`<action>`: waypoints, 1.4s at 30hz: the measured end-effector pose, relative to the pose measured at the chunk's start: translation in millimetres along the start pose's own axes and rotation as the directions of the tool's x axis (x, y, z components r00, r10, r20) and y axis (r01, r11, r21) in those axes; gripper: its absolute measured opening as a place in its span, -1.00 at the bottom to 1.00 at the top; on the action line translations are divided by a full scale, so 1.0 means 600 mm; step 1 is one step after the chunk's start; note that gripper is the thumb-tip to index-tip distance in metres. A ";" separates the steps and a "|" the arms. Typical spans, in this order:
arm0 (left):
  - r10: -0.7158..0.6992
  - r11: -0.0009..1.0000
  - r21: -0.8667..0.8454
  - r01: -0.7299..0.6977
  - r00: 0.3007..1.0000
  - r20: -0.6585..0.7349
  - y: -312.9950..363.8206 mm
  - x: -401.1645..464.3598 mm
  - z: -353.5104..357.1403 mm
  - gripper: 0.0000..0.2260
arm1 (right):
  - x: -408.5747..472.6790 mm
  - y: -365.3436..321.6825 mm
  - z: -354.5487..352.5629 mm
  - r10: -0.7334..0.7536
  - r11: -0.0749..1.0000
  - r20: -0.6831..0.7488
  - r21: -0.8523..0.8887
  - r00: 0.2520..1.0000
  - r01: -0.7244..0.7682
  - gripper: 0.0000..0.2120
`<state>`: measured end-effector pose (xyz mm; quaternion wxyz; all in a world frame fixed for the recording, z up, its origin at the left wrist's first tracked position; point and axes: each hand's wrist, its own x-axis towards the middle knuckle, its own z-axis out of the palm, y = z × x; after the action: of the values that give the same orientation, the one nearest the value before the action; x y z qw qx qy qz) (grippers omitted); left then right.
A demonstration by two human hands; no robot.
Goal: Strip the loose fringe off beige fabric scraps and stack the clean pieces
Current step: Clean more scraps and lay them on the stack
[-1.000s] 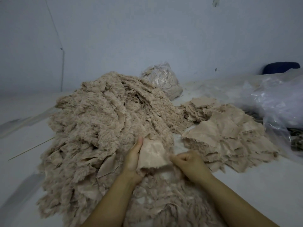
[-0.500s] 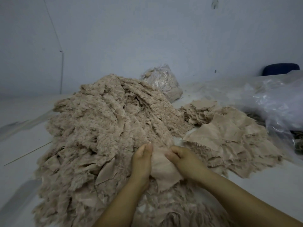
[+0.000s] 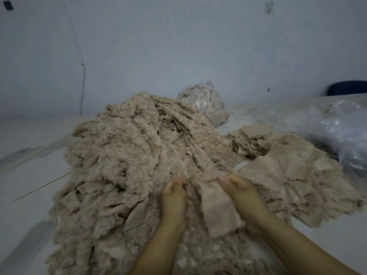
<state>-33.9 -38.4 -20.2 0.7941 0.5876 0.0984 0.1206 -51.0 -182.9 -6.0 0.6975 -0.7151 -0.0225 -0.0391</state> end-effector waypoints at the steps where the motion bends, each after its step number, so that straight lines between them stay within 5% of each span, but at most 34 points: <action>1: -0.002 1.000 -0.022 0.001 1.000 -0.030 0.001 0.005 -0.009 -0.77 | 0.001 -0.005 -0.008 0.055 0.998 -0.006 0.037 0.998 -0.055 -0.75; 3: 0.040 0.999 -0.017 -0.039 0.999 0.028 0.001 0.011 -0.019 -0.72 | 0.005 -0.016 -0.015 0.144 0.984 0.059 0.100 0.988 -0.149 -0.74; 5: 0.066 0.995 0.061 -0.083 0.968 0.243 -0.002 0.004 -0.015 -0.64 | 0.002 -0.020 -0.007 0.185 0.963 0.154 0.170 0.971 -0.210 -0.74; 9: -0.078 0.996 0.077 0.040 0.805 0.588 -0.017 -0.015 0.003 -0.54 | 0.006 -0.027 0.003 0.121 0.967 0.153 0.206 0.981 -0.152 -0.75; 12: -0.066 0.996 -0.021 0.088 0.863 0.501 -0.010 -0.014 -0.003 -0.92 | 0.025 -0.025 -0.006 0.042 0.994 -0.091 0.105 0.995 -0.032 -0.75; 14: -0.065 0.996 -0.030 0.085 0.907 0.416 -0.011 -0.005 -0.011 -0.88 | 0.042 -0.030 -0.031 -0.025 1.000 -0.261 0.005 0.965 0.028 -0.75; 16: -0.014 0.994 0.104 -0.024 0.937 0.350 -0.013 0.000 -0.016 -0.82 | 0.067 -0.041 -0.079 -0.127 0.970 -0.384 -0.240 0.914 0.034 -0.75; 18: 0.099 0.902 0.376 -0.213 0.949 0.300 -0.019 0.002 -0.022 -0.75 | 0.084 -0.052 -0.127 -0.207 0.778 -0.400 -0.621 0.893 -0.099 -0.79; 20: 0.225 0.732 0.588 -0.345 0.937 0.268 -0.028 0.008 -0.028 -0.78 | 0.086 -0.047 -0.134 -0.260 0.612 -0.329 -0.783 0.908 -0.108 -0.73; 22: 0.284 0.602 0.705 -0.375 0.926 0.250 -0.030 0.013 -0.032 -0.87 | 0.070 -0.032 -0.095 -0.329 0.613 -0.168 -0.787 0.929 0.075 -0.78; 24: 0.231 0.501 0.784 -0.367 0.930 0.287 -0.038 0.018 -0.034 -0.72 | 0.052 -0.006 -0.036 -0.272 0.650 0.057 -0.726 0.961 0.227 -0.81; 26: 0.180 0.489 0.795 -0.359 0.933 0.311 -0.040 0.016 -0.035 -0.63 | 0.046 0.023 0.008 -0.147 0.605 0.204 -0.756 0.968 0.251 -0.68; 28: 0.172 0.507 0.780 -0.366 0.930 0.324 -0.042 0.013 -0.041 -0.63 | 0.049 0.040 0.025 -0.154 0.532 0.221 -0.803 0.963 0.269 -0.76; 31: 0.213 0.553 0.708 -0.439 0.896 0.390 -0.045 0.016 -0.048 -0.57 | 0.042 0.037 0.017 -0.255 0.672 0.269 -0.642 0.929 0.370 -0.80; 35: 0.276 0.468 0.665 -0.582 0.811 0.516 -0.042 0.026 -0.044 -0.54 | 0.009 0.020 -0.006 -0.360 0.674 0.538 -0.416 0.763 0.611 -0.78; 37: 0.252 0.449 0.704 -0.550 0.834 0.491 -0.041 0.031 -0.042 -0.64 | -0.007 0.023 -0.015 -0.358 0.662 0.599 -0.379 0.717 0.647 -0.79; 42: 0.269 0.494 0.726 -0.479 0.878 0.396 -0.029 0.031 -0.038 -0.63 | -0.005 0.032 -0.028 -0.284 0.783 0.474 -0.387 0.833 0.487 -0.87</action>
<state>-21.5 -16.9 -43.7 0.3988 0.8986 -0.0813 0.1638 -52.5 -200.0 -24.9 0.4490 -0.8407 -0.2993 -0.0448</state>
